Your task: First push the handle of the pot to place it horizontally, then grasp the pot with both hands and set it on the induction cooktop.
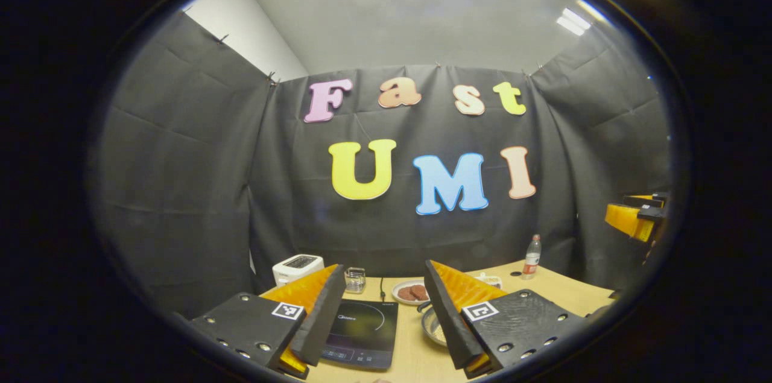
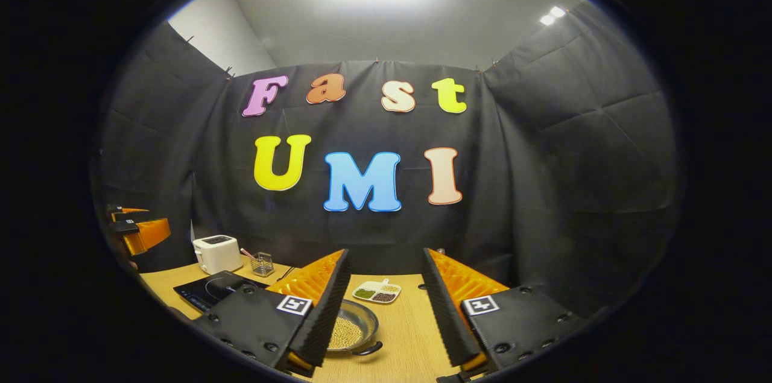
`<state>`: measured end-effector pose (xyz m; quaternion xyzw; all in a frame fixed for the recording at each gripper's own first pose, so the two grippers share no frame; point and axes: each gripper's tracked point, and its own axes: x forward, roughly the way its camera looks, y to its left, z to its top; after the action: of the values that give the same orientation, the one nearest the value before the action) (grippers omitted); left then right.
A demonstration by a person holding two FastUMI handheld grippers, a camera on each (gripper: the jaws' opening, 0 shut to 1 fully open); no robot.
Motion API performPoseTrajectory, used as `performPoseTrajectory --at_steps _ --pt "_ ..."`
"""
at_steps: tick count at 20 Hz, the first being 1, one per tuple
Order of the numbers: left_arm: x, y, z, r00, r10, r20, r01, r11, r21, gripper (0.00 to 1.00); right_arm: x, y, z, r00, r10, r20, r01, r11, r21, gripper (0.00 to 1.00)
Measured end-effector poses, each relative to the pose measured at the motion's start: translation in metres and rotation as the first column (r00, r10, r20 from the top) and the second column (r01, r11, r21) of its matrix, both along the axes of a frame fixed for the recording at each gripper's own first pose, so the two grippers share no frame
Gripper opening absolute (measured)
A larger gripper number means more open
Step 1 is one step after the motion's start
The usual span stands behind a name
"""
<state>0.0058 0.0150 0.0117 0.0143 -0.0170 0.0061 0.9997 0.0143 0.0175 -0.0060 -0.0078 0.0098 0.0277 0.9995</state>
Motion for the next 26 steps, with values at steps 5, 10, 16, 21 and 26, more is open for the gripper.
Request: performPoseTrajectory --at_steps 5,10,16,21,26 --pt "0.0 0.007 0.003 1.0 0.004 0.01 -0.004 1.0 0.001 0.77 -0.002 0.005 0.007 1.0 -0.003 0.022 0.003 1.0 0.001 0.42" --pt "-0.001 0.013 0.001 1.0 0.008 0.012 -0.008 1.0 -0.01 0.77 -0.004 0.01 0.002 1.0 0.002 -0.01 -0.002 1.0 0.01 0.19" --pt "0.001 0.029 0.001 1.0 0.013 0.014 -0.013 1.0 -0.013 0.8 -0.005 0.036 -0.011 0.998 0.053 -0.039 -0.053 0.999 0.004 0.02" --pt "0.008 0.05 -0.002 1.0 0.016 0.015 -0.016 1.0 -0.018 0.77 -0.002 0.063 -0.021 0.993 0.093 -0.067 -0.094 0.995 -0.021 0.02" --pt "0.014 0.075 -0.007 1.0 0.027 0.012 -0.026 0.999 -0.026 0.77 -0.002 0.087 -0.043 0.984 0.132 -0.12 -0.138 0.99 -0.037 0.02"
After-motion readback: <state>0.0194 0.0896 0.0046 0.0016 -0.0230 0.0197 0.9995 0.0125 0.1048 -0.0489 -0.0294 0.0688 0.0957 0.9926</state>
